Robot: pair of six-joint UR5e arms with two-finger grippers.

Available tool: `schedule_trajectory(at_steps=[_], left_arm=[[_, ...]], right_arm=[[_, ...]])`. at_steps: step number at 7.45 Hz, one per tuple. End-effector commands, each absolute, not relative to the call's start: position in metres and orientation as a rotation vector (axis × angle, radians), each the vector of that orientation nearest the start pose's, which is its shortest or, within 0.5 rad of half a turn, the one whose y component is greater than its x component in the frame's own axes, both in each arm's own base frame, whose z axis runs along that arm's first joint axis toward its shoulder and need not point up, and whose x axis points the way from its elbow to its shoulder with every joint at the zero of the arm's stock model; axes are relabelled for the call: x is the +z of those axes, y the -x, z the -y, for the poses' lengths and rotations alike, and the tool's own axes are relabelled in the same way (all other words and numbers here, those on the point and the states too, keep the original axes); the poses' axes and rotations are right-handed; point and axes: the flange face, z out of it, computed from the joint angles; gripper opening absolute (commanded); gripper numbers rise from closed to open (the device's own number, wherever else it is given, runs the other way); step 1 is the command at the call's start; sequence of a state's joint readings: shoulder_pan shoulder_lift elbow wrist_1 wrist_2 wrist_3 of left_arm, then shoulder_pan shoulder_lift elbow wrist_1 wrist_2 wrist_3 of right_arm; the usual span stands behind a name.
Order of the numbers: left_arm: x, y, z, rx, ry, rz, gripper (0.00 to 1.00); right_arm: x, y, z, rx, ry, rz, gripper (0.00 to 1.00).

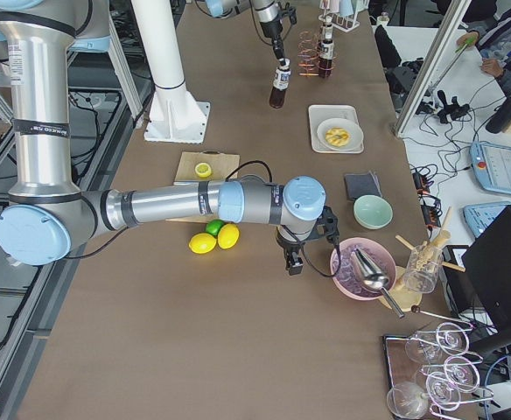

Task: Place tea on tray
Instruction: 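Carry the bottle with the left gripper to the table below the tray and release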

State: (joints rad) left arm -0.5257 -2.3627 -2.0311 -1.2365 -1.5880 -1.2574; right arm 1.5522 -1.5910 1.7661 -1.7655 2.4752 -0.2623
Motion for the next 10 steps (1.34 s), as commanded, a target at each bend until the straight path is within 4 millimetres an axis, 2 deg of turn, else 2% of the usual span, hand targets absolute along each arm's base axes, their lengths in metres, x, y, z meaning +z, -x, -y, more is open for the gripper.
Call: schedule_trajectory(at_steps=[1, 2, 5, 7, 8, 9, 10], left_arm=[[0.056, -0.497, 0.363, -0.146, -0.385, -0.806, 0.0], [0.056, -0.508, 0.358, -0.16, -0.386, -0.798, 0.0], [0.06, -0.517, 0.344, -0.155, -0.393, -0.796, 0.0], [0.061, -0.516, 0.342, -0.156, -0.393, -0.801, 0.0], [0.063, -0.516, 0.343, -0.156, -0.395, -0.805, 0.15], [0.063, -0.516, 0.343, -0.156, -0.396, -0.807, 0.58], [0.062, -0.515, 0.343, -0.157, -0.398, -0.809, 0.82]], right_arm=[[0.573, -0.037, 0.479, -0.243, -0.087, 0.902, 1.0], [0.572, -0.037, 0.479, -0.254, -0.108, 0.902, 1.0], [0.574, -0.034, 0.478, -0.264, -0.117, 0.901, 1.0], [0.572, -0.035, 0.478, -0.266, -0.12, 0.899, 1.0], [0.57, -0.034, 0.48, -0.268, -0.124, 0.899, 1.0], [0.568, -0.034, 0.482, -0.268, -0.126, 0.899, 1.0], [0.558, -0.031, 0.487, -0.251, -0.129, 0.9, 1.0]])
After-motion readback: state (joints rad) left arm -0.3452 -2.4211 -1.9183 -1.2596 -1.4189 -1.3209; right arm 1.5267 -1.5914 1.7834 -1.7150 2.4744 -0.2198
